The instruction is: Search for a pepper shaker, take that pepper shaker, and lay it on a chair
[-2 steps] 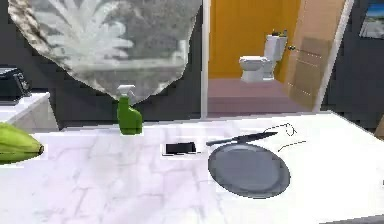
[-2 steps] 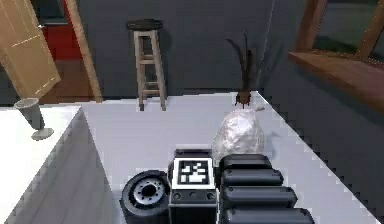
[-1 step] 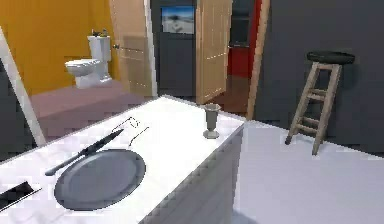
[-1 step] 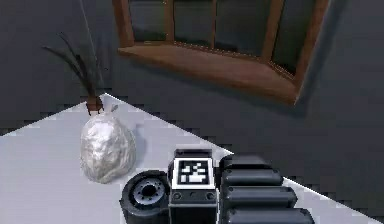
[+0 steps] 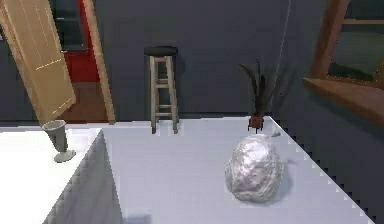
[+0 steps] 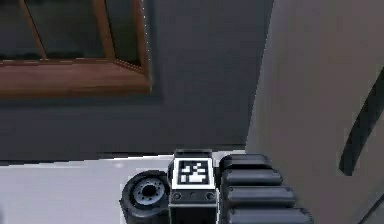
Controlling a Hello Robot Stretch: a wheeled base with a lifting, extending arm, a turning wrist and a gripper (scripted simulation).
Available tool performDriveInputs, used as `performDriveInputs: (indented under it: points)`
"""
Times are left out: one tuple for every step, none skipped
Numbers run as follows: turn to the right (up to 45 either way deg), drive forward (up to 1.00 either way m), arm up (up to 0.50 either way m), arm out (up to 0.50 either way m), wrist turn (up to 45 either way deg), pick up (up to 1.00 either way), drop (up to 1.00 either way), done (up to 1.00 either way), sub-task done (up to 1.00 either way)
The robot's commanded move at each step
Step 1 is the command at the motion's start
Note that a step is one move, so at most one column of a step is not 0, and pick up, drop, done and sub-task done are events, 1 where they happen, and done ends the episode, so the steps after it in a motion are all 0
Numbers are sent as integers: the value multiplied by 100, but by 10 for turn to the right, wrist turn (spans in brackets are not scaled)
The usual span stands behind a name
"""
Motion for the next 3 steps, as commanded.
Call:
performDriveInputs:
  points:
    - [0, 100, 0, 0, 0, 0, 0, 0, 0]
    - [90, 0, 0, 0, 0, 0, 0, 0, 0]
    - [0, 20, 0, 0, 0, 0, 0, 0, 0]
